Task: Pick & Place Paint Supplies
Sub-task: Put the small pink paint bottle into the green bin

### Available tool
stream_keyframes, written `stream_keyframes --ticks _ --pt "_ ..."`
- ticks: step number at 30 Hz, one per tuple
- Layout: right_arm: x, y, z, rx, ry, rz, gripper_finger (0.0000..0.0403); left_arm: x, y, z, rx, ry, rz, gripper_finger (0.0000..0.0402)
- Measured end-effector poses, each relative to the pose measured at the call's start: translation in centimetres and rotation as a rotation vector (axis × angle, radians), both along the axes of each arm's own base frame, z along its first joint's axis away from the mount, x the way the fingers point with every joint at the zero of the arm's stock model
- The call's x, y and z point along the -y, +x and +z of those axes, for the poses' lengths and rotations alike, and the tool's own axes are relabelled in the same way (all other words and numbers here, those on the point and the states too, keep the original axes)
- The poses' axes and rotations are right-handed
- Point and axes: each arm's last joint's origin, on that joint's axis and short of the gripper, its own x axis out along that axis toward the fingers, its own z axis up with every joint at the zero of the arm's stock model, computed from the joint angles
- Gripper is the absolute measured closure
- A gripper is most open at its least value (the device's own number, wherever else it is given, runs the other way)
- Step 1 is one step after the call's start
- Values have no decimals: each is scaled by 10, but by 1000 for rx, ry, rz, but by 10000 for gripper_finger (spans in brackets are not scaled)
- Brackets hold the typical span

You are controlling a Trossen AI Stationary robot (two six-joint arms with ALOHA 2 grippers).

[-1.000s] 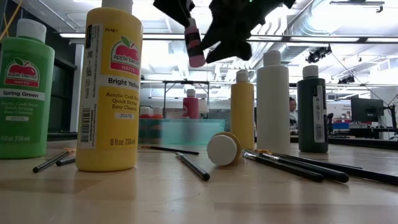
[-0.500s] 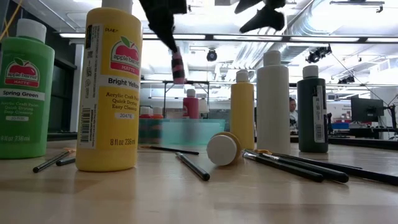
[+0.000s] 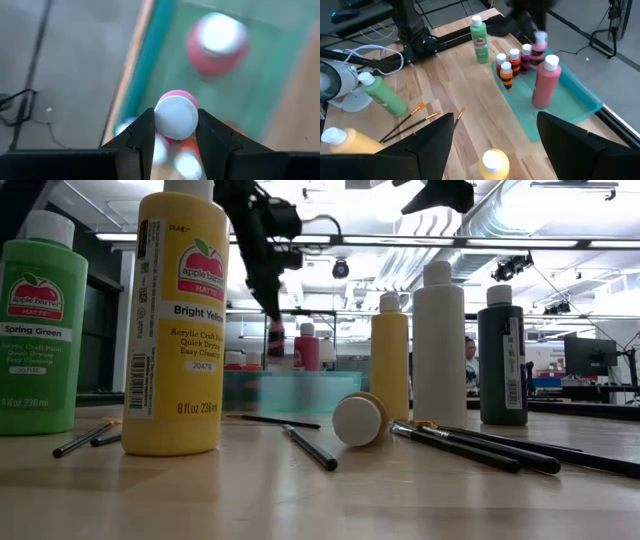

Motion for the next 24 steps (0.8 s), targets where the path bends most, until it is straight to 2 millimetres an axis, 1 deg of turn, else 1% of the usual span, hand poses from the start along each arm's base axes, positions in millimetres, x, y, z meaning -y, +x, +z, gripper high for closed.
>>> stream_keyframes --ticks 3,5,12,14,20,24 --pt "0 0 0 1 3 -1 124 -11 3 -14 -17 -23 34 288" --pt "0 0 0 1 2 -5 124 -18 9 -24 -13 -20 47 288" --pt "1 0 0 16 28 -53 124 -38 11 -52 -55 -62 118 288" --pt "1 0 0 16 20 -67 124 -42 13 -57 -54 -54 115 288" --pt "2 0 1 21 13 -102 124 -54 8 -69 -87 -64 126 288" --pt "2 0 1 22 15 -104 124 -59 8 -71 -65 -81 124 288"
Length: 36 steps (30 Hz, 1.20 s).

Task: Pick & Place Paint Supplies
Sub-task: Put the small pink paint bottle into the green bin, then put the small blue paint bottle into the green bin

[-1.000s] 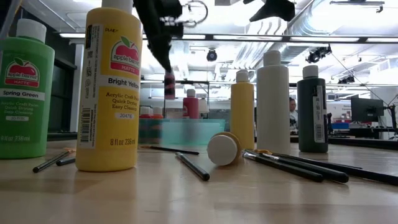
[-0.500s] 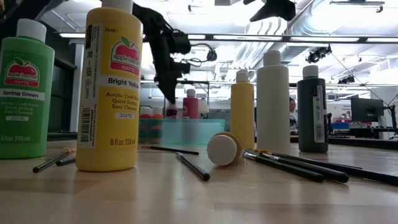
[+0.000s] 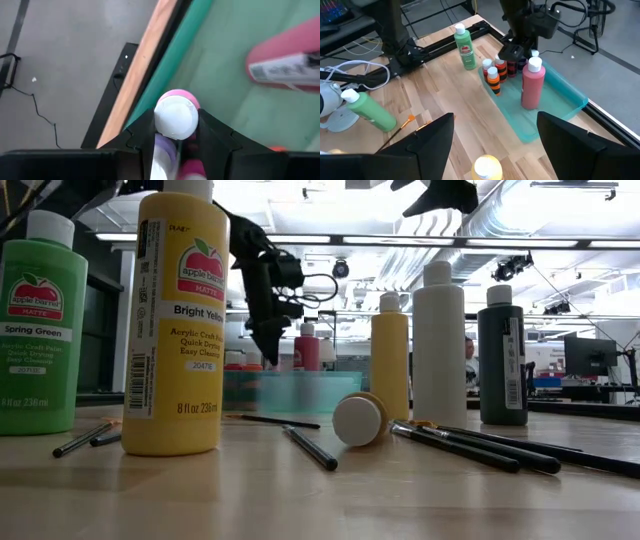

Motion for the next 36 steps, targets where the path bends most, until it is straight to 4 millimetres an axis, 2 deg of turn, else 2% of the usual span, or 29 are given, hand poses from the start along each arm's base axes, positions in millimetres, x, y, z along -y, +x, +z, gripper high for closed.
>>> stream_keyframes --ticks 15,24,30,36 --pt "0 0 0 8 21 -12 124 1 -5 -2 -36 -43 -15 288" --pt "0 0 0 7 21 -9 124 3 -7 -8 -67 -87 -19 236" --pt "0 0 0 6 22 -5 124 3 -8 -3 -51 -70 -19 229" --pt "0 0 0 5 24 -2 124 6 -10 12 -15 -31 -18 227"
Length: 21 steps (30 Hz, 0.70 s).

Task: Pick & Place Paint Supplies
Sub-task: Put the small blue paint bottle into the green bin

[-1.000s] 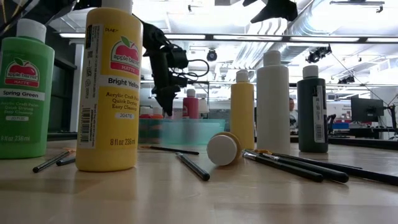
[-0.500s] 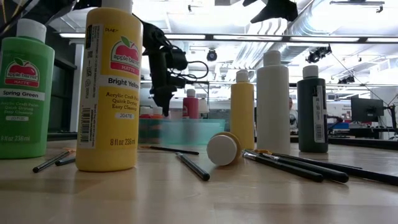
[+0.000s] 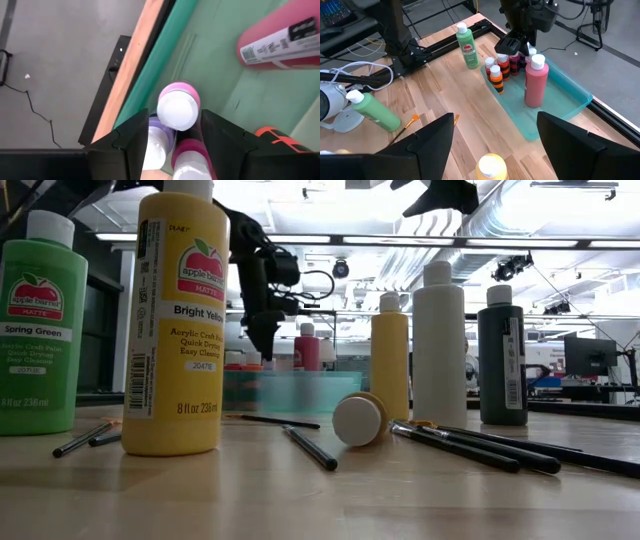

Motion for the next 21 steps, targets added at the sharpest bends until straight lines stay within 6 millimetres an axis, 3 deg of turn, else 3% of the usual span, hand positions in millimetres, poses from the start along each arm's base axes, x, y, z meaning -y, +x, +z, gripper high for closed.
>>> stream_keyframes --ticks 12,21 --pt "-1 0 -1 -8 13 22 124 17 -16 45 89 35 -45 226" --pt "-2 -1 -3 -34 18 25 124 57 -27 86 161 32 -156 226"
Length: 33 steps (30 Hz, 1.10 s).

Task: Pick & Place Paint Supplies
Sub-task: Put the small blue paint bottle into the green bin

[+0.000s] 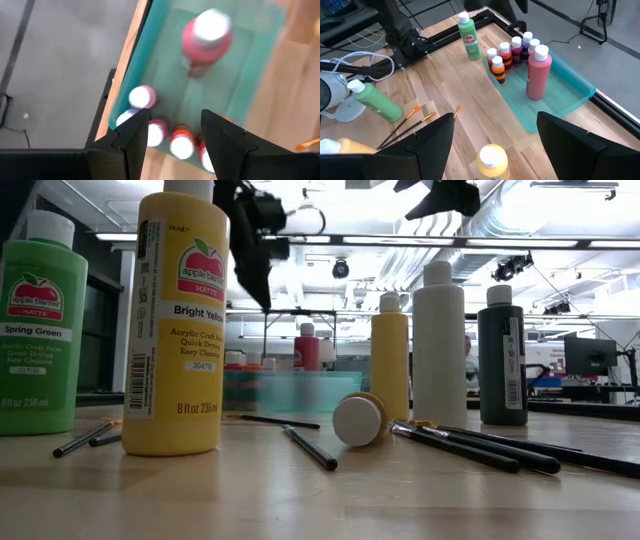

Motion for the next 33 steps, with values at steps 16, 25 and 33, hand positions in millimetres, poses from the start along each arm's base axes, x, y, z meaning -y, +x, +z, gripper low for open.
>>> stream_keyframes --ticks 16,25,33 --pt "-8 0 -2 -28 68 282 124 86 24 16 -43 -5 -169 226" --pt "-36 -10 -14 -172 406 433 124 118 33 17 -75 17 -205 226" --pt "-90 -20 -23 -308 580 303 124 138 31 26 -82 85 -268 226"
